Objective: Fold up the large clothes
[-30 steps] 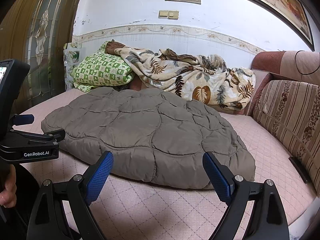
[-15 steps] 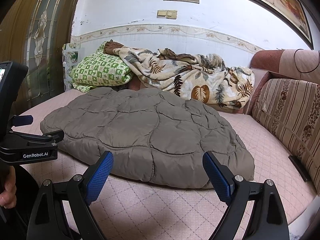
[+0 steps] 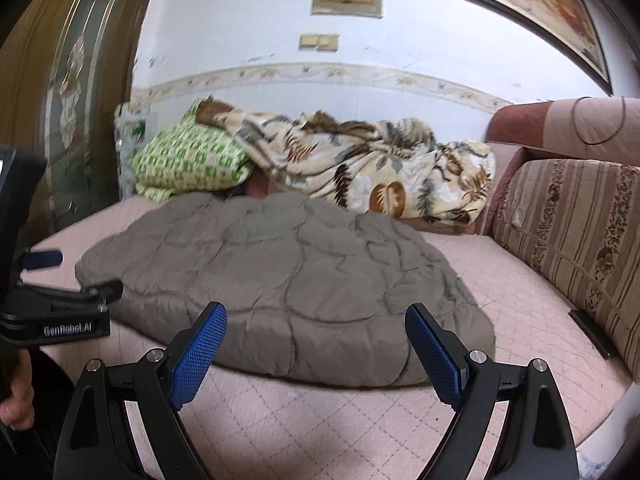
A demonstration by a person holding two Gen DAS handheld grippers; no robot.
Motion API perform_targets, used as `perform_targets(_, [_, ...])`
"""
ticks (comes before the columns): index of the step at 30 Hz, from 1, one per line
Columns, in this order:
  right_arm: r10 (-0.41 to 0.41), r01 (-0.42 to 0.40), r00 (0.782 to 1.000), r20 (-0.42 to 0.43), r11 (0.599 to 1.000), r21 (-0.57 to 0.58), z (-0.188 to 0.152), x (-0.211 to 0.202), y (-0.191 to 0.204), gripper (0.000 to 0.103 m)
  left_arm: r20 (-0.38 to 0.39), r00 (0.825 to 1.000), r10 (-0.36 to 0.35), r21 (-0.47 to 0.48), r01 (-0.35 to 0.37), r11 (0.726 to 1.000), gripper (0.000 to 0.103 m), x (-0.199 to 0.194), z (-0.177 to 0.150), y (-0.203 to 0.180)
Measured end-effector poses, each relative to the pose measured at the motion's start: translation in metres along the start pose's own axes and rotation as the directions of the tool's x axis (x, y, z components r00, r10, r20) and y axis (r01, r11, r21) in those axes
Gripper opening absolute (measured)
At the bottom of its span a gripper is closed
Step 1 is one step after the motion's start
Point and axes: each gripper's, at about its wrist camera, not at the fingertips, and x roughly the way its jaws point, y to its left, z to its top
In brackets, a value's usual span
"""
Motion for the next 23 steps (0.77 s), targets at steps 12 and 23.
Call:
perform_targets(12, [-0.026,0.026,0.999,-0.042,0.999,0.018,0.0,0.007,-0.006,0.093,0.011,1.0,-0.003,0.009,0.003,1.0,0.094,-0.002,0.0,-0.001])
perform_targets(23, [-0.036,0.038,0.997,-0.066,0.999,0.03,0.0,0.012,-0.01,0.093,0.03,0.999,0.011,0.012,-0.011,1.0,0.094,-0.007,-0.001,-0.002])
